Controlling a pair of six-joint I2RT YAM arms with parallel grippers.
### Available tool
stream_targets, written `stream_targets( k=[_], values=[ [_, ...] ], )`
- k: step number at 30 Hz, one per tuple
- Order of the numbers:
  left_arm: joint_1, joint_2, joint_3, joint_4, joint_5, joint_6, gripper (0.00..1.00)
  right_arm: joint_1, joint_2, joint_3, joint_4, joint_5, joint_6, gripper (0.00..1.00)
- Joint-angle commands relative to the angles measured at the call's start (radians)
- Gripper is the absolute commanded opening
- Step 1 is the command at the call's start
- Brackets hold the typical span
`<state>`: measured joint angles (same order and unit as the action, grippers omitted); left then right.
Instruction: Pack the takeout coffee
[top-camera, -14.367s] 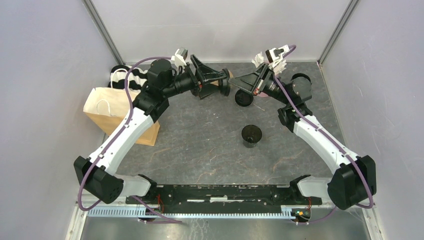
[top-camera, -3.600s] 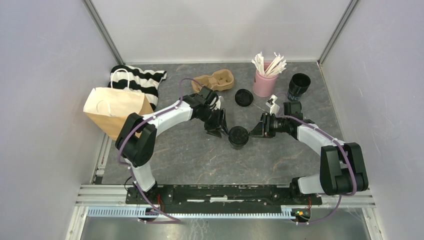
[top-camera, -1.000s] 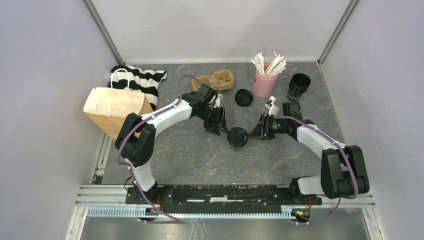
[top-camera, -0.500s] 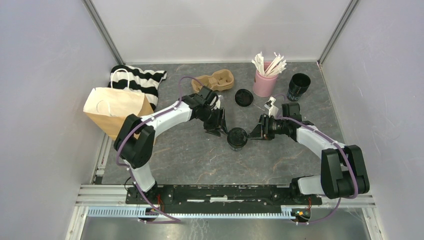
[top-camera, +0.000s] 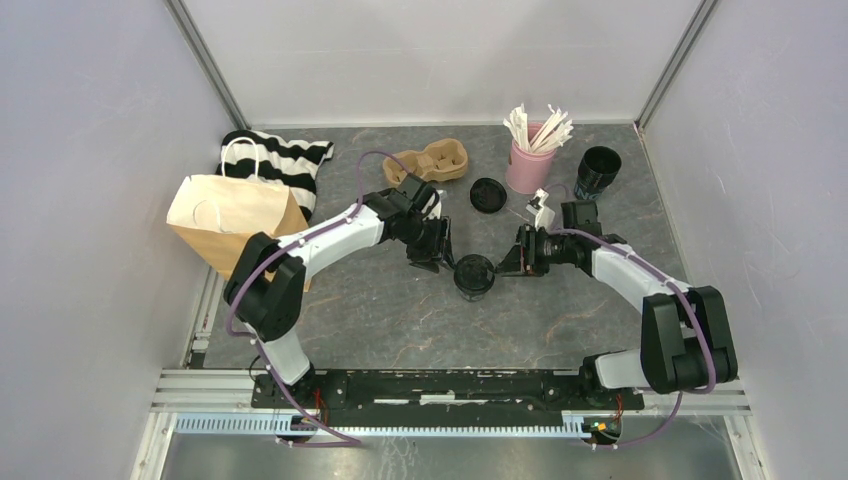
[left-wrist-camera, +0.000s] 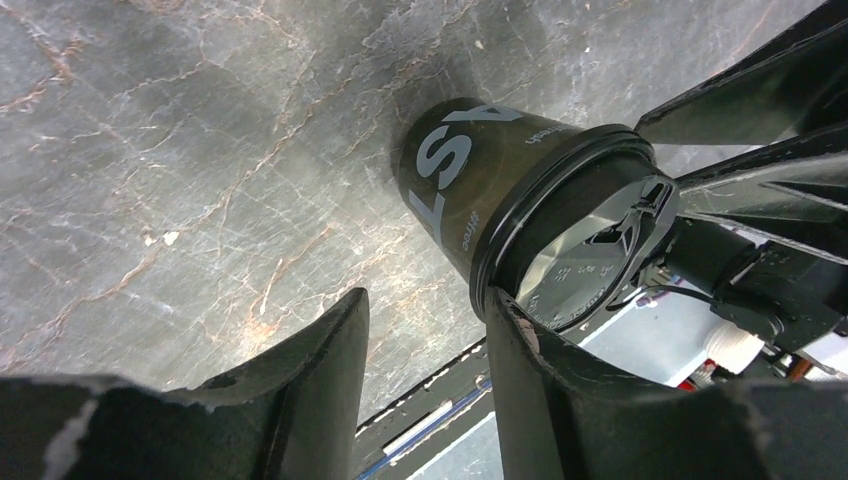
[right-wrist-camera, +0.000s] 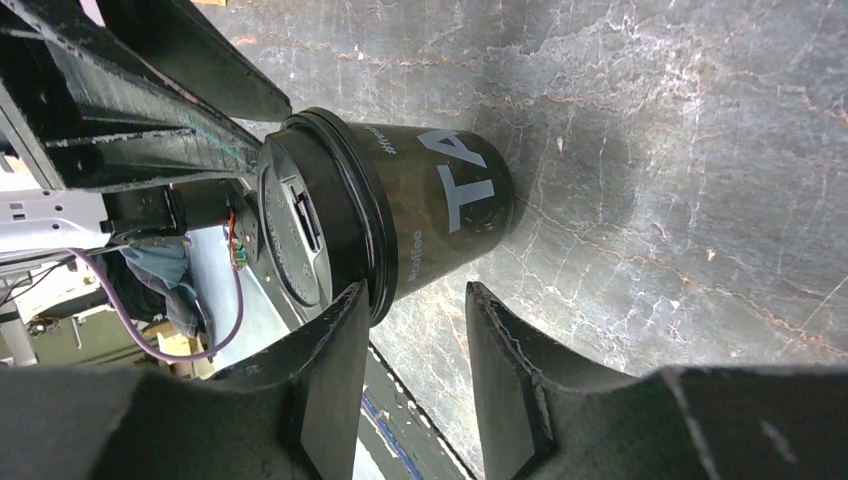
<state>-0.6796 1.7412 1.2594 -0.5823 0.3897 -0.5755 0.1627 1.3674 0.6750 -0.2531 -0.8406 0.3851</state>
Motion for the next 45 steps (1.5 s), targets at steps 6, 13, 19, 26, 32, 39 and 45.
stream_targets(
  k=[6, 13, 19, 26, 32, 39, 45],
  values=[
    [-0.003, 0.009, 0.116, -0.143, -0.045, 0.041, 0.55, 0.004, 0.016, 0.164, -0.142, 0.050, -0.079, 0.47],
    [0.061, -0.011, 0.133, -0.156, 0.003, 0.034, 0.59, -0.007, -0.012, 0.130, -0.166, 0.049, -0.091, 0.49],
    [0.080, 0.049, 0.169, -0.115, 0.082, 0.048, 0.62, -0.003, -0.054, 0.016, -0.089, -0.018, -0.035, 0.51],
    [0.078, 0.080, 0.155, -0.048, 0.144, 0.029, 0.63, 0.011, -0.061, -0.057, -0.018, -0.050, 0.009, 0.52],
    [0.068, 0.101, 0.151, -0.047, 0.139, 0.035, 0.61, 0.026, -0.035, -0.051, 0.013, -0.034, 0.026, 0.49],
    [0.050, 0.064, 0.069, -0.020, 0.128, 0.020, 0.56, 0.027, -0.002, -0.001, 0.014, 0.010, 0.027, 0.46],
    [0.034, 0.030, 0.014, -0.011, 0.117, 0.007, 0.54, 0.024, 0.028, 0.043, -0.020, 0.041, -0.007, 0.45]
  ],
)
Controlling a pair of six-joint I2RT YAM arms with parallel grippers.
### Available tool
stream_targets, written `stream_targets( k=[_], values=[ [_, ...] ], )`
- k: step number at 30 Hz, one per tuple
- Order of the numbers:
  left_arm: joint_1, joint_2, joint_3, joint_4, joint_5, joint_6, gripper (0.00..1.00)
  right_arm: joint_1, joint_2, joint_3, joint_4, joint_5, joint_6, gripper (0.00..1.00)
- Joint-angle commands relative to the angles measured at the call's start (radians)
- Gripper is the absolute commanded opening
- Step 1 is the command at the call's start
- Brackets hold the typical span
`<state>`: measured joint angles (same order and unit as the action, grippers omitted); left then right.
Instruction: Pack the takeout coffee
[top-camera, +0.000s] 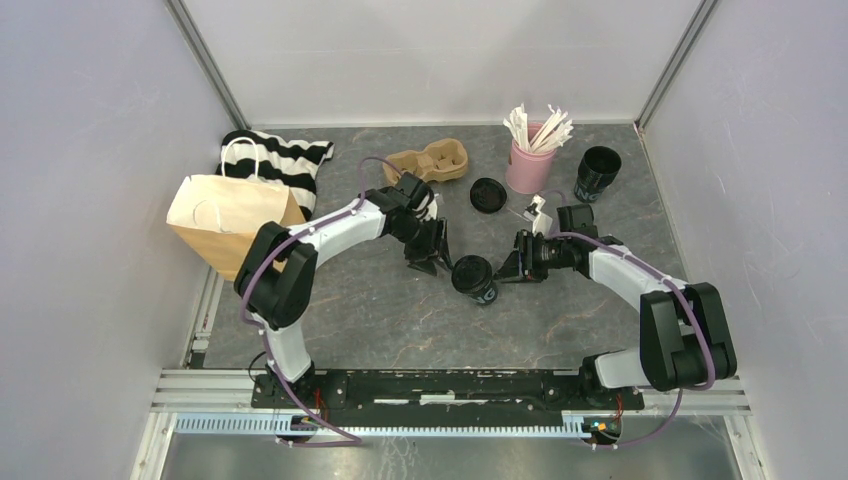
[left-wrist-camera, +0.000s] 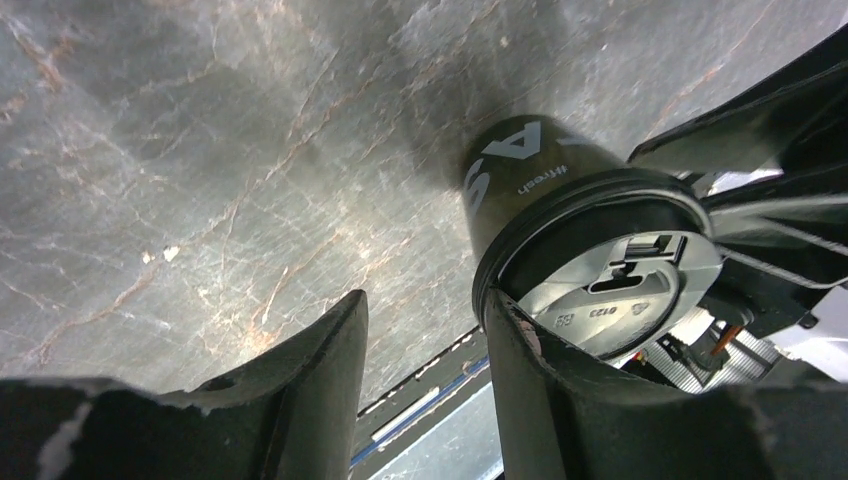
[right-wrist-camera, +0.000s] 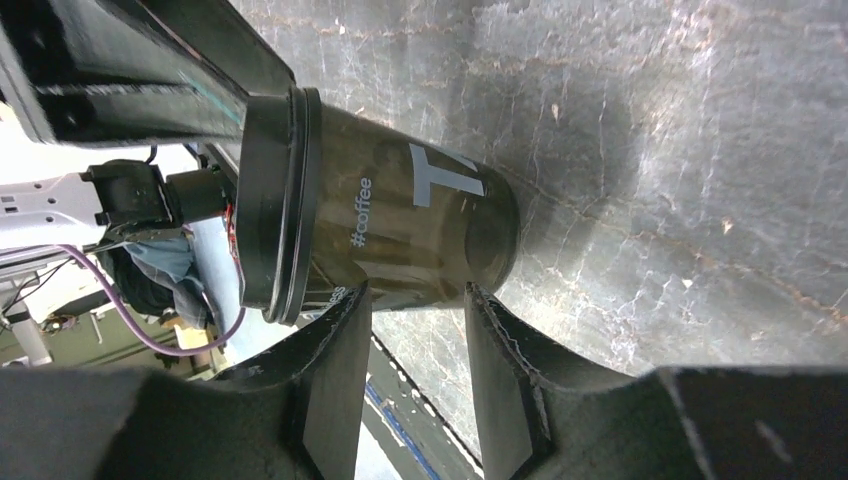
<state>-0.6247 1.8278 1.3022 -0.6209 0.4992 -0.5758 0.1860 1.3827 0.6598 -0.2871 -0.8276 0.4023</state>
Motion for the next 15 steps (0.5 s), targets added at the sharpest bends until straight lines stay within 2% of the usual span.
stream_targets(
  k=[1, 6, 15],
  values=[
    [-0.021, -0.066, -0.037, 0.031, 0.007, 0.001, 0.54, 0.000, 0.017, 0.064, 0.011, 0.028, -0.026, 0.45],
    [-0.023, -0.109, -0.033, 0.039, 0.003, -0.024, 0.56, 0.000, 0.015, 0.070, -0.015, 0.050, -0.051, 0.45],
    [-0.038, -0.079, 0.022, 0.060, 0.036, -0.052, 0.59, 0.000, 0.016, 0.046, -0.005, 0.060, -0.052, 0.45]
  ],
)
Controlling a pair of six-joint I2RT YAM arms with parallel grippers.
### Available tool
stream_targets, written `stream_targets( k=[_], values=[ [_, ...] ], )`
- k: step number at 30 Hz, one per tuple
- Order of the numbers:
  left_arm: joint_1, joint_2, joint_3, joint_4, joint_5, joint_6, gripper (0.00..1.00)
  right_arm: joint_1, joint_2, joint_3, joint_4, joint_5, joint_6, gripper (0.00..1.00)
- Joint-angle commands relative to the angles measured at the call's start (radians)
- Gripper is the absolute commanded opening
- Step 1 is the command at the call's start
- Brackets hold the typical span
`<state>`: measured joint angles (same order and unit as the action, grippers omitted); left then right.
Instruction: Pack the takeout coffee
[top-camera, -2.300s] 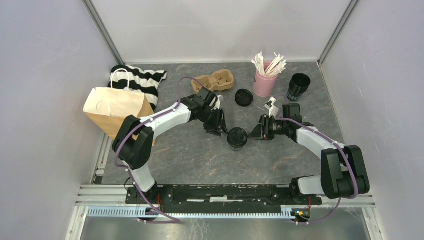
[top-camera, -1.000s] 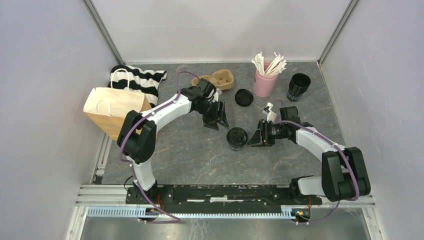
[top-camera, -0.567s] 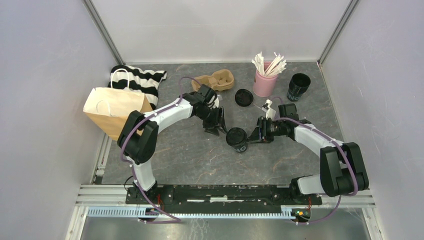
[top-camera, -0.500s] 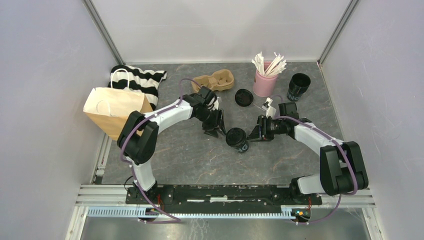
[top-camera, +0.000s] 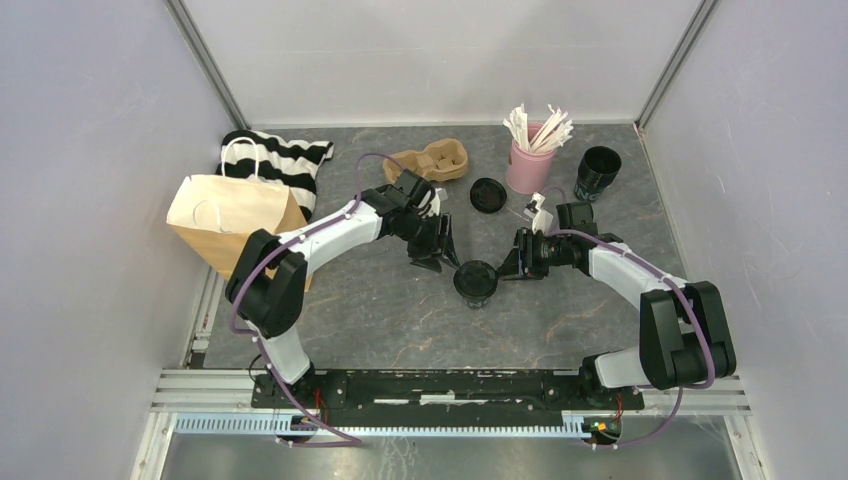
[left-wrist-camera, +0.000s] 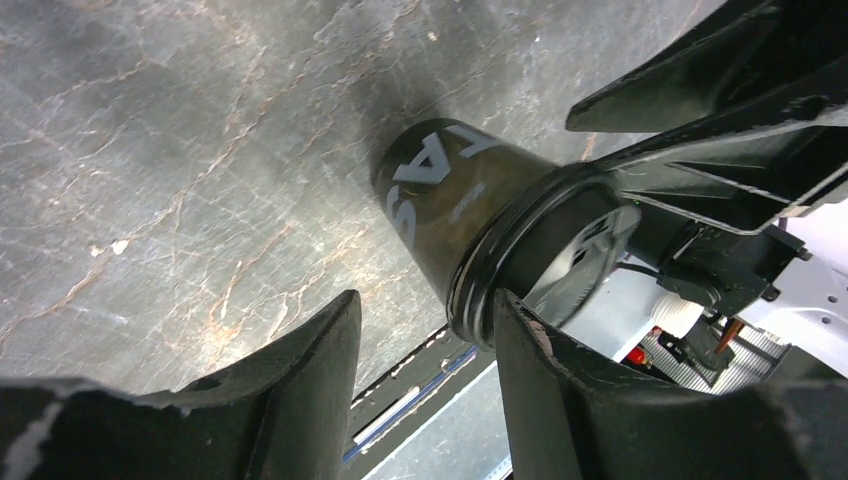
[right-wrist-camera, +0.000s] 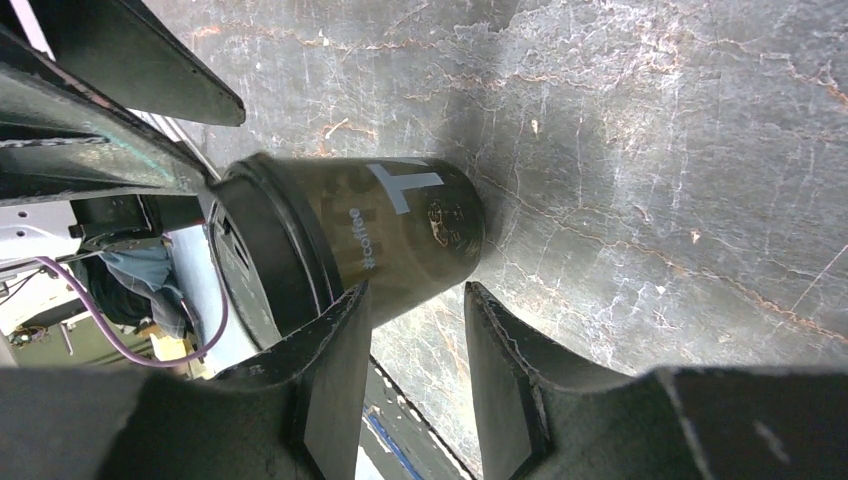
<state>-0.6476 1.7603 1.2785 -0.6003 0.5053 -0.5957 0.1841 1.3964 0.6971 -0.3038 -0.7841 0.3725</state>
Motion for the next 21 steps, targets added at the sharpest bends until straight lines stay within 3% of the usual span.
stream_targets(
  k=[1, 8, 17, 21],
  values=[
    [-0.016, -0.012, 0.043, 0.039, 0.031, -0.032, 0.58, 0.002, 0.000, 0.011, 0.007, 0.022, -0.029, 0.45],
    [-0.017, -0.041, 0.033, -0.010, -0.001, -0.004, 0.59, -0.006, -0.013, 0.036, -0.064, 0.081, -0.089, 0.47],
    [-0.016, -0.074, 0.047, -0.023, -0.023, -0.016, 0.69, -0.058, -0.026, 0.092, -0.192, 0.163, -0.191, 0.51],
    [-0.017, -0.096, 0.019, -0.021, -0.001, -0.021, 0.70, -0.065, -0.052, 0.077, -0.196, 0.041, -0.204, 0.56]
  ],
)
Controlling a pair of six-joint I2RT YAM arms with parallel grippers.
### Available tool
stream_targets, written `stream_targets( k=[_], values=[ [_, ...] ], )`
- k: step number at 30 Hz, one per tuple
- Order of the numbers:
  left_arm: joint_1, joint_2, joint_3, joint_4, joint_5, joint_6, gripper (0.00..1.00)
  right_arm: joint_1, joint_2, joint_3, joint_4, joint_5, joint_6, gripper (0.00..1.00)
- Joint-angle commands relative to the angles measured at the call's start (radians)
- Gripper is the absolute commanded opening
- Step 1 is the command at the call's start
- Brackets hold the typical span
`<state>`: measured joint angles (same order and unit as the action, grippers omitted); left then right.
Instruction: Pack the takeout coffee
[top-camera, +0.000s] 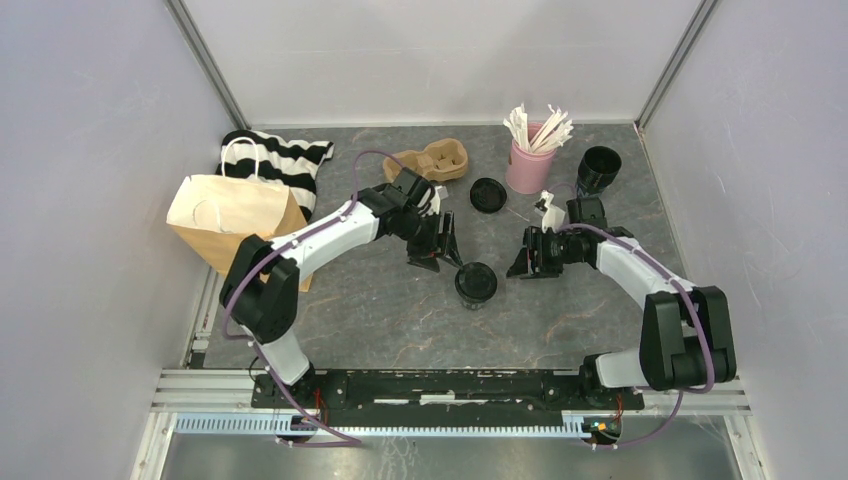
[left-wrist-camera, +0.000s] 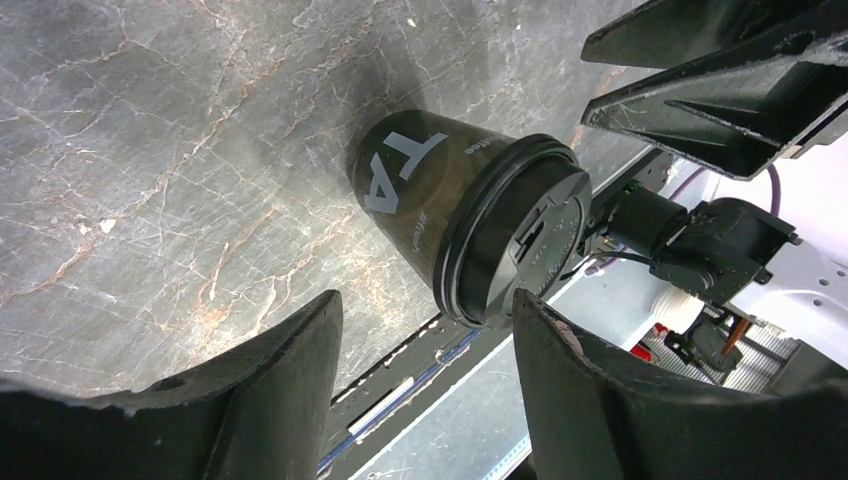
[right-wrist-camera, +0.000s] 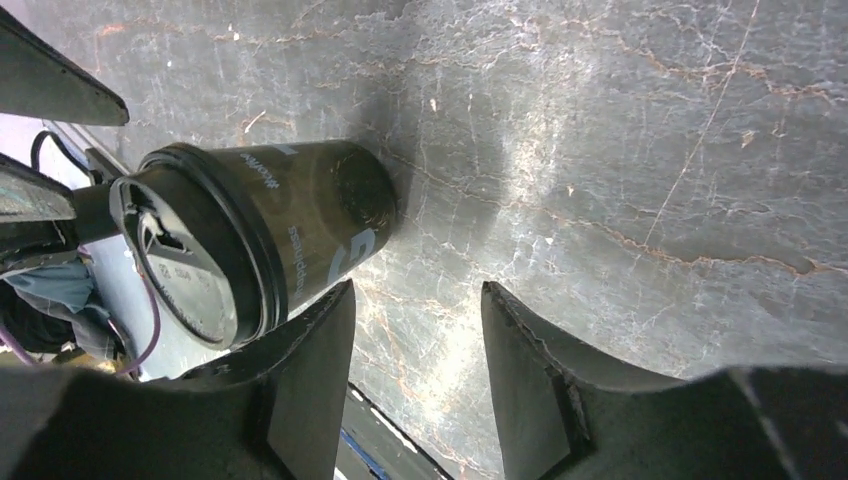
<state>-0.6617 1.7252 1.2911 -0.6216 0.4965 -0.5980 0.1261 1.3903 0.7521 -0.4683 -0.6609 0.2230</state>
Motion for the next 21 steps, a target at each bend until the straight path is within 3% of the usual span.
stream_targets(
  k=[1, 5, 9, 13, 21],
  values=[
    [-0.003, -0.065, -0.002, 0.005, 0.023, -0.019, 0.70, -0.007, -0.054, 0.011, -0.014, -0.140, -0.046, 0.59],
    [-0.006, -0.076, -0.027, 0.039, 0.084, -0.019, 0.77, -0.007, -0.109, -0.018, 0.047, -0.225, -0.002, 0.75],
    [-0.029, -0.056, -0.042, 0.068, 0.133, -0.029, 0.77, 0.012, -0.099, -0.039, 0.116, -0.285, 0.029, 0.81],
    [-0.050, -0.025, -0.047, 0.076, 0.142, -0.023, 0.69, 0.021, -0.059, -0.030, 0.153, -0.295, 0.041, 0.79],
    [-0.055, -0.007, -0.114, 0.129, 0.110, -0.029, 0.58, 0.039, -0.003, -0.068, 0.266, -0.331, 0.098, 0.63]
  ],
)
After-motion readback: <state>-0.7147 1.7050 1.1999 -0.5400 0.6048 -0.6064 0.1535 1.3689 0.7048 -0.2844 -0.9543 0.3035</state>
